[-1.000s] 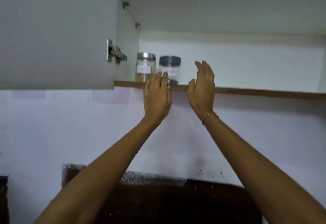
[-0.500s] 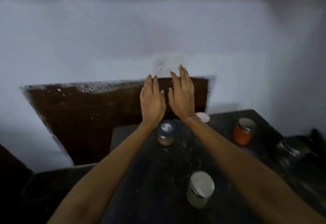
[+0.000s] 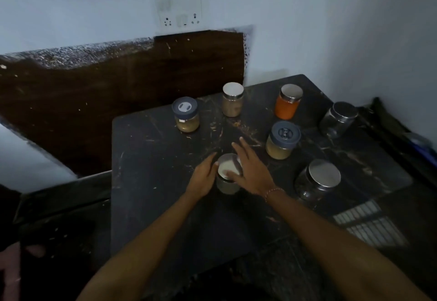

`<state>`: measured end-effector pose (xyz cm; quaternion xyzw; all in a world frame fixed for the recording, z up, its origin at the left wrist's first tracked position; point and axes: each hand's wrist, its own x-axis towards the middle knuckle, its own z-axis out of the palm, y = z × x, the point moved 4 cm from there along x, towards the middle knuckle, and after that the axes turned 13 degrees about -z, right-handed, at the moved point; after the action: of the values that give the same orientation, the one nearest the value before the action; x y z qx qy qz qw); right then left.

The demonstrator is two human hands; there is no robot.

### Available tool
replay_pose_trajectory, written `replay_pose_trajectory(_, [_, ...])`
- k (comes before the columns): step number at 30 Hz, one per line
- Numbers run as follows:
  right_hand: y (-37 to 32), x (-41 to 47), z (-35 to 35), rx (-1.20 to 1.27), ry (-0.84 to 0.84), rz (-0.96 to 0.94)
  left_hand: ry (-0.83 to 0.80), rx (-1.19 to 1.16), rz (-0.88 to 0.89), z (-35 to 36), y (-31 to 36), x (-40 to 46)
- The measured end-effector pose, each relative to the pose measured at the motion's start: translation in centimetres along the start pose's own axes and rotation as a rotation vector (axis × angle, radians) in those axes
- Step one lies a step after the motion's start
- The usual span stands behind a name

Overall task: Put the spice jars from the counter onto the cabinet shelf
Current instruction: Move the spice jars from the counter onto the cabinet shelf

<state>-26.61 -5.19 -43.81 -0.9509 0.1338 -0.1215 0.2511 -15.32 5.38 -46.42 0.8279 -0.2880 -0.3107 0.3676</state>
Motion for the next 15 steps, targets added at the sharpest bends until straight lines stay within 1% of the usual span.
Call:
replay_pose_trajectory(1, [0.0, -0.5, 0.9, 0.036, -0.056, 0.016, -0.022, -0.055, -0.015, 0.5, -0.1, -0.3])
replay_pose_trajectory(3, [0.1, -1.0, 2.2, 0.064, -0.093, 0.049, -0.020, -0.139, -0.036, 0.8, 0.2, -0.6])
replay_pose_trajectory(9, [0.2, 0.1, 2.2, 0.073, -0.055, 0.050, -0.060, -0.178, -0.068, 0.1, 1.4, -0.1])
replay_pose_trajectory(10, [0.1, 0.5, 1.8, 0.078, -0.033, 0.052, -0.078, -0.239, -0.077, -0.1, 1.7, 0.0])
replay_pose_trajectory(13, [-0.2, 2.1, -0.1, 0.088, 0.069, 0.070, -0.129, -0.515, -0.114, -0.9, 2.8, 0.1])
replay_pose_trajectory(14, [-0.3, 2.7, -0.9, 0.103, 0.110, 0.080, -0.127, -0.567, -0.100, -1.2, 3.2, 0.1])
replay_pose_trajectory(15, [-0.4, 3.3, -1.8, 0.132, 0.152, 0.090, -0.125, -0.572, -0.073, -1.6, 3.6, 0.2])
